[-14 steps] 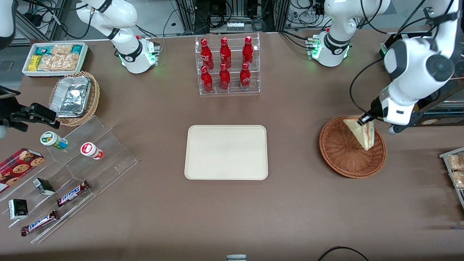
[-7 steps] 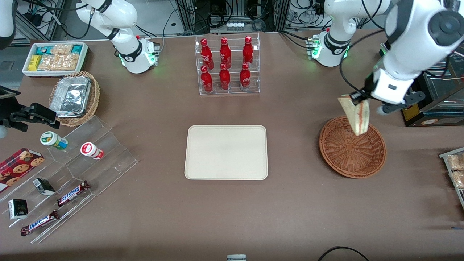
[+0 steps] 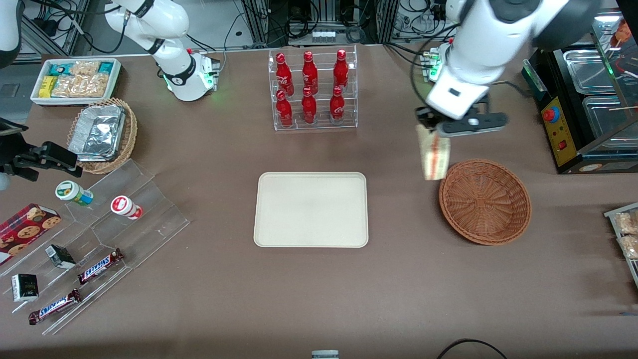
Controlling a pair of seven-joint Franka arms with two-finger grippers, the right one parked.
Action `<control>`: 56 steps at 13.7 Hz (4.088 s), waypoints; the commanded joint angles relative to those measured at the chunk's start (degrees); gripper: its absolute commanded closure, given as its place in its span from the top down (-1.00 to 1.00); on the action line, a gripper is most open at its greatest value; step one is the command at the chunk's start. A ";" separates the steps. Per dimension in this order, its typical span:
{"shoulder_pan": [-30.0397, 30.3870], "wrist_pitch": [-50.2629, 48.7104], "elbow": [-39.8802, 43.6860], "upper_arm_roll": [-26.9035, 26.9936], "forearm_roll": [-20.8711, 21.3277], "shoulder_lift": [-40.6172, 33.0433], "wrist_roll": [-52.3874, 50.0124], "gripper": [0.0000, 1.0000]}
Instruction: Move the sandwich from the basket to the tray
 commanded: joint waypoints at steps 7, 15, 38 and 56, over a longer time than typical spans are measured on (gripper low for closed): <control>-7.10 10.06 7.95 -9.34 15.12 21.11 -12.31 -0.74; -12.30 19.28 14.38 -8.91 25.26 37.57 -26.75 -0.74; -20.65 29.15 14.47 2.08 29.58 45.76 -29.66 0.99; -10.04 -11.17 10.52 -2.14 9.54 2.54 -0.95 1.00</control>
